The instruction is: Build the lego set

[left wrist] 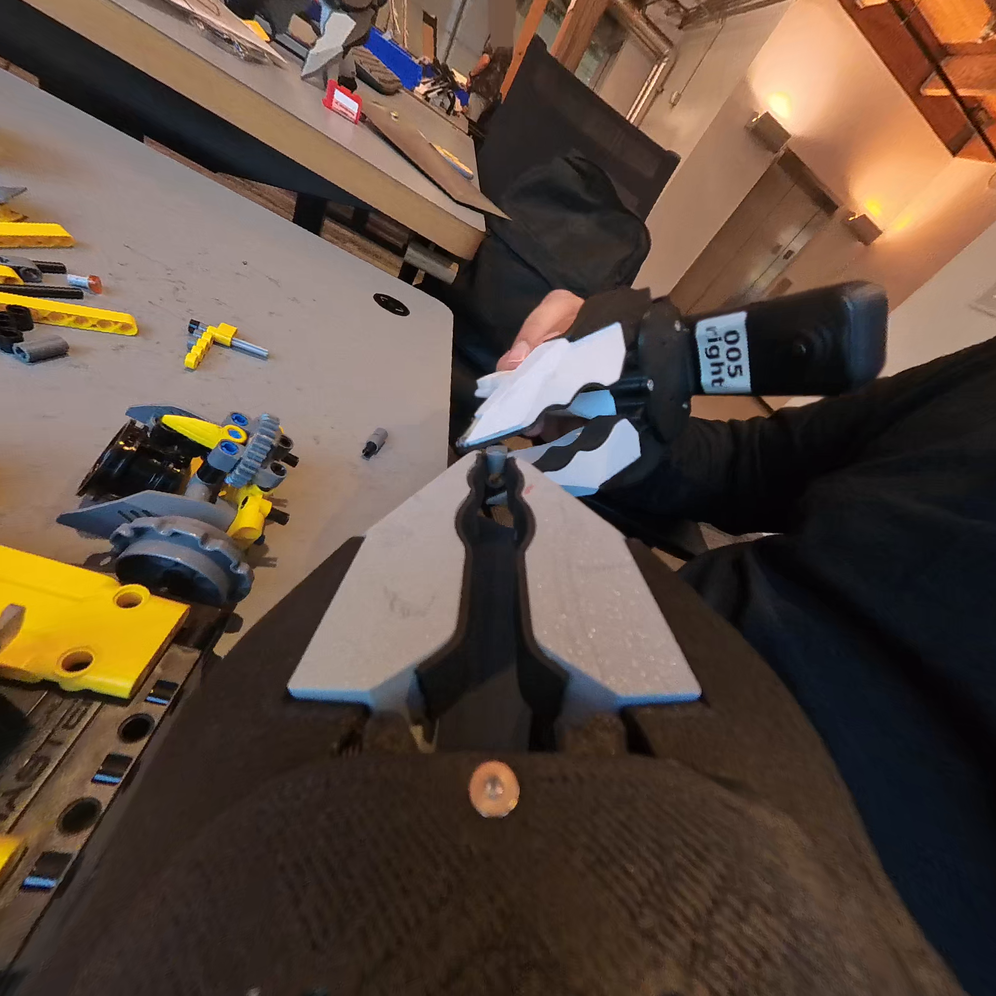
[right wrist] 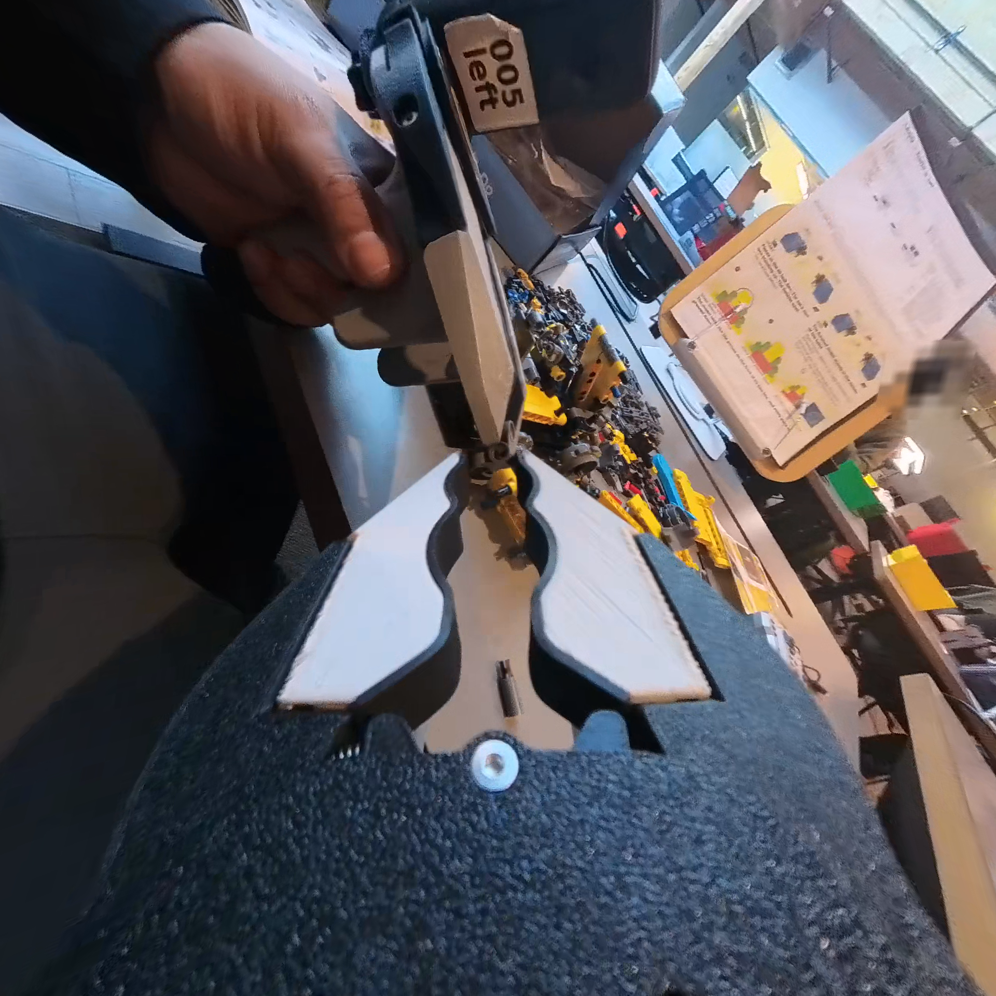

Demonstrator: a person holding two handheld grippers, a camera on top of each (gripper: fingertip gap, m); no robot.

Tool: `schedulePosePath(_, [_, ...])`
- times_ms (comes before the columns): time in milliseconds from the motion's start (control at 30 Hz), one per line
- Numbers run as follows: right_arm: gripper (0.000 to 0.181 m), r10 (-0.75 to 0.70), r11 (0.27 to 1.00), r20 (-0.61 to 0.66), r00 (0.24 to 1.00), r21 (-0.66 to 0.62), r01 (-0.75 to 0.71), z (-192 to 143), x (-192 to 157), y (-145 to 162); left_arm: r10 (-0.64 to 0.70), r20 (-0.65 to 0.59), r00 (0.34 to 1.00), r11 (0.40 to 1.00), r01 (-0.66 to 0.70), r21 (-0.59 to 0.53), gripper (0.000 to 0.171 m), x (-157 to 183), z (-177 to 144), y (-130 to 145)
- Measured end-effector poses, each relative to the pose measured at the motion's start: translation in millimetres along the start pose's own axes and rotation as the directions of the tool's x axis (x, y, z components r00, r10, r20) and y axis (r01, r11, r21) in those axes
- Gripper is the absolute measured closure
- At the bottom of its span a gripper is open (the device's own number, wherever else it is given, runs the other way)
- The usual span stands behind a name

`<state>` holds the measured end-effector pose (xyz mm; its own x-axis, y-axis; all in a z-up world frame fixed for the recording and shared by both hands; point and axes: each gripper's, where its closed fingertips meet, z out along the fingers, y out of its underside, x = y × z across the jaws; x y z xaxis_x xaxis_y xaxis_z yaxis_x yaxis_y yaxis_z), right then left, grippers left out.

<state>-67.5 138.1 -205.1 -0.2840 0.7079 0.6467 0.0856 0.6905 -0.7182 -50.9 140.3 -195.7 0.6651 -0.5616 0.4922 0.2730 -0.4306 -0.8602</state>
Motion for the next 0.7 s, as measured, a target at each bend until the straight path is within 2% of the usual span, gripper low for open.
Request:
schedulePosePath(133, [0.166, -0.019, 1.000, -0.023, 1.000, -0.016, 0.019, 3.2, -1.5, 2.5, -0.049, -0.007, 0.999, 0.999, 0.049, -0.021, 0.164, -2.9, 0.0, 3.2])
schedulePosePath(300, [0.166, -0.026, 1.000, -0.029, 0.999, -0.017, 0.025, 5.1, -3.6, 2.4, 0.007, 0.030, 1.000, 0.998, -0.005, -0.062, 0.160, -2.7, 2.8, 7.9])
schedulePosePath(400, [0.166, -0.015, 1.000, -0.041, 0.999, -0.008, 0.015, 4.8, -2.3, 0.5, 0.047, 0.056, 0.997, 0.998, -0.044, -0.051, 0.165, -3.9, 2.2, 6.3])
schedulePosePath(567, [0.166, 0.036, 0.999, -0.083, 0.996, 0.002, -0.036, 6.0, 2.1, 0.0, -0.021, 0.049, 0.999, 1.000, 0.020, 0.017, 0.165, -5.8, 2.1, 1.2])
schedulePosePath(700, [0.165, 0.031, 0.999, -0.050, 0.998, -0.006, -0.031, 4.9, -1.1, 2.8, 0.026, 0.072, 0.997, 0.999, -0.024, -0.031, 0.165, -7.0, 2.3, 4.8])
